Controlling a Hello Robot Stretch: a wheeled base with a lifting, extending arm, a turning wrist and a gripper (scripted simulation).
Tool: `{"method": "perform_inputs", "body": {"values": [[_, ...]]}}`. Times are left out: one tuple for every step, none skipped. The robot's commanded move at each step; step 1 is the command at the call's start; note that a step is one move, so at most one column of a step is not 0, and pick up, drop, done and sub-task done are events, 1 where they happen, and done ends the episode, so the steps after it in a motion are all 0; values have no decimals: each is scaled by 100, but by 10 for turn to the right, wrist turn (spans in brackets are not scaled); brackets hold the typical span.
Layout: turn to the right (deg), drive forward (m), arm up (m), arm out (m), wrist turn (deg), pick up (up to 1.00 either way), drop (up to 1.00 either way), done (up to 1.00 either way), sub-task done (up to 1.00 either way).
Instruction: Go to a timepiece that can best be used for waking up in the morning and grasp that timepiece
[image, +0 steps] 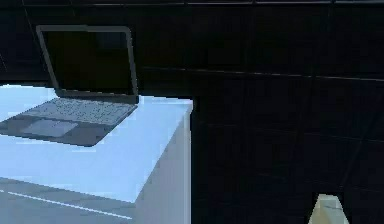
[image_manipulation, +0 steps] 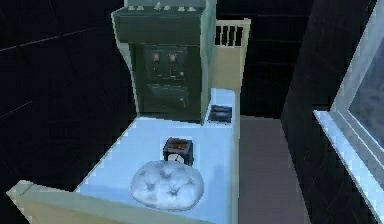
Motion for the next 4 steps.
{"method": "perform_inputs", "body": {"values": [[450, 0, 0, 0, 0, 0, 0, 0, 0], [450, 0, 0, 0, 0, 0, 0, 0, 0], [450, 0, 0, 0, 0, 0, 0, 0, 0], [210, 0, 0, 0, 0, 0, 0, 0, 0]]}}
